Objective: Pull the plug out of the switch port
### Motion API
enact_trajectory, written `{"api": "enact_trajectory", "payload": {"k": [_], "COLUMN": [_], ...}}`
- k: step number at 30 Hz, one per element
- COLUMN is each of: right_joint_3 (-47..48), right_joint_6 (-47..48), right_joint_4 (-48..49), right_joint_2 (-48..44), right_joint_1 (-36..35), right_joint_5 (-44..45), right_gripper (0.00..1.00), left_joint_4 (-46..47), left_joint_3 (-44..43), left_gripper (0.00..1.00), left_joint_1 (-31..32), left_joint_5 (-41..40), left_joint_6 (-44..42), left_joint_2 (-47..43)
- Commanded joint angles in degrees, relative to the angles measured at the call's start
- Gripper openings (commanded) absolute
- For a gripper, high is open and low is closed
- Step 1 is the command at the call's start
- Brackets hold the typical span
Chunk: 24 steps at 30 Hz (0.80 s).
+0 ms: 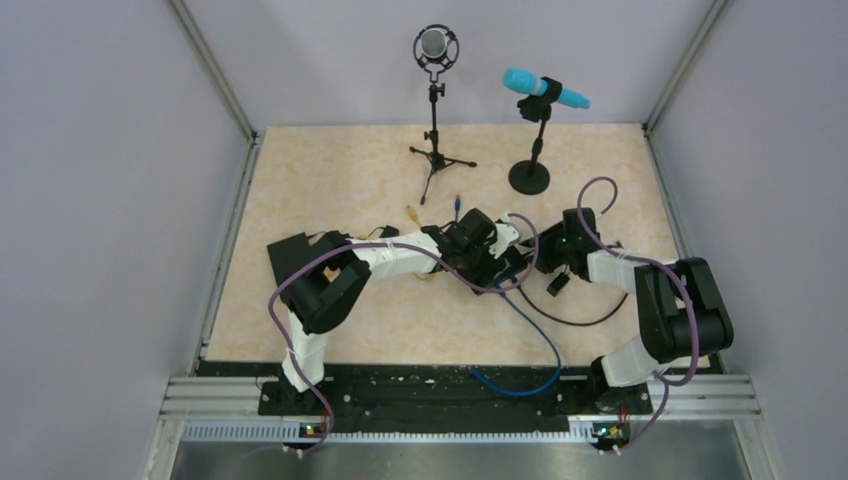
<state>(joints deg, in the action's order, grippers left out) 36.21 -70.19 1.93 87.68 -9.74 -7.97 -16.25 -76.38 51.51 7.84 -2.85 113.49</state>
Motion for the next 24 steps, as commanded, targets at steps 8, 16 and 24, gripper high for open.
{"api": "enact_trajectory", "payload": {"k": [8,16,24], "right_joint_3": [-3.8,-7.0,-1.7], "right_joint_6": [-2.4,0.4,1.7], "right_joint_4": [4.3,17.9,5.5], "right_joint_2": [0.4,0.2,4.1], "right_joint_1": [-1.7,-1.8,-1.9], "right_joint_5": [1.6,-0.2,0.3], "right_gripper": [0.15,0.0,0.0], "left_joint_4": [1.3,0.4,-0.4], "left_joint_3": [1.1,1.4,1.6], "left_gripper": [0.59,0.53,0.55], "left_joint_1": [-0.3,-0.3,-0.3], "left_joint_5": [-0.5,-1.1,-0.7], "left_joint_6": [1.5,1.8,1.3], "left_joint_2": [-0.4,0.5,1.0]}}
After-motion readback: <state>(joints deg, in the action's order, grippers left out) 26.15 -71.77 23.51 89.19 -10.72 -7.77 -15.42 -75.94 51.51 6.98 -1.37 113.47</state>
